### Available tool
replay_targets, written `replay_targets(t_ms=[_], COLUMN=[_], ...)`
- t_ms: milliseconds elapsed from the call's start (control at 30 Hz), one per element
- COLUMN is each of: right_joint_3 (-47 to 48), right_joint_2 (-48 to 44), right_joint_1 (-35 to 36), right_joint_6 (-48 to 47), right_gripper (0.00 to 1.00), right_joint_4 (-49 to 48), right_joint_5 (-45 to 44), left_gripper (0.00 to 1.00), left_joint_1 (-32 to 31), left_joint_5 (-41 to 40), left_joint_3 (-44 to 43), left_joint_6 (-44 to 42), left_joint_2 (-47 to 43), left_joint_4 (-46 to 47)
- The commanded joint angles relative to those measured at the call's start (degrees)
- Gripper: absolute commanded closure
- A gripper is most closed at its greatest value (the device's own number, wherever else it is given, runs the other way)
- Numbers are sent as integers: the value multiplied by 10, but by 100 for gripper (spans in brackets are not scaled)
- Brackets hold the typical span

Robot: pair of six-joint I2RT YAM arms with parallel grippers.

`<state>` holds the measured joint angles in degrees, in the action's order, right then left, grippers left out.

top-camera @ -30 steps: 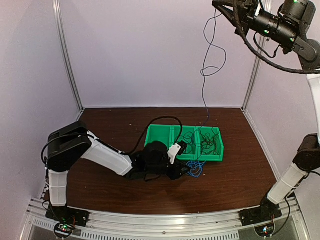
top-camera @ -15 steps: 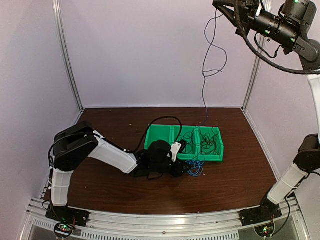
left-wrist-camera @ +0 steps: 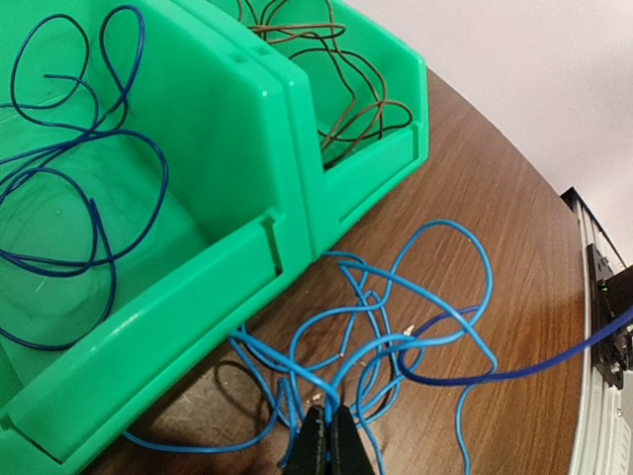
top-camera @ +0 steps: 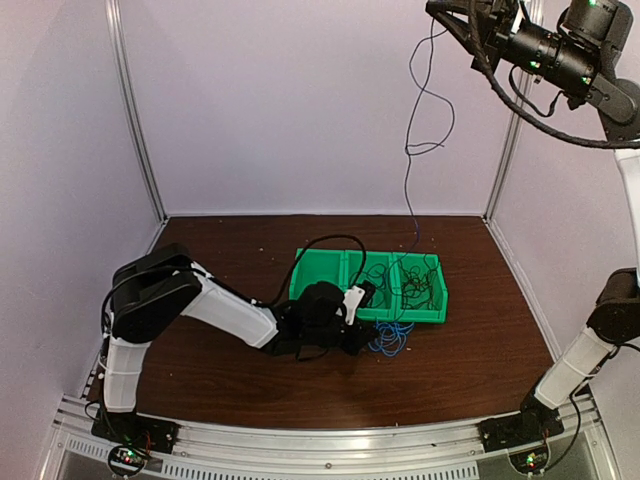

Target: Untangle the cables

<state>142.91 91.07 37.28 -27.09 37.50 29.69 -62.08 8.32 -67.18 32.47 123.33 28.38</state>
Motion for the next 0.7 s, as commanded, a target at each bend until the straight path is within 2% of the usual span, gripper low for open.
replay_targets(t_ms=[0, 367, 667], right_joint_3=[29, 139, 99], right_joint_2=[-9, 3, 7], right_joint_1=[4, 3, 3], right_joint_6=[3, 13, -17], right_gripper=[100, 100, 100], right_joint_4=[-27, -84, -62], right_joint_5=[-36, -87, -95], left_gripper=[100, 100, 100], left_joint_1=[3, 7, 7], left_joint_5=[-19, -146, -250], left_joint_3=[47, 208, 311], left_joint_6=[-7, -6, 14], left_joint_2=[-37, -191, -369], left_joint_4=[12, -98, -196])
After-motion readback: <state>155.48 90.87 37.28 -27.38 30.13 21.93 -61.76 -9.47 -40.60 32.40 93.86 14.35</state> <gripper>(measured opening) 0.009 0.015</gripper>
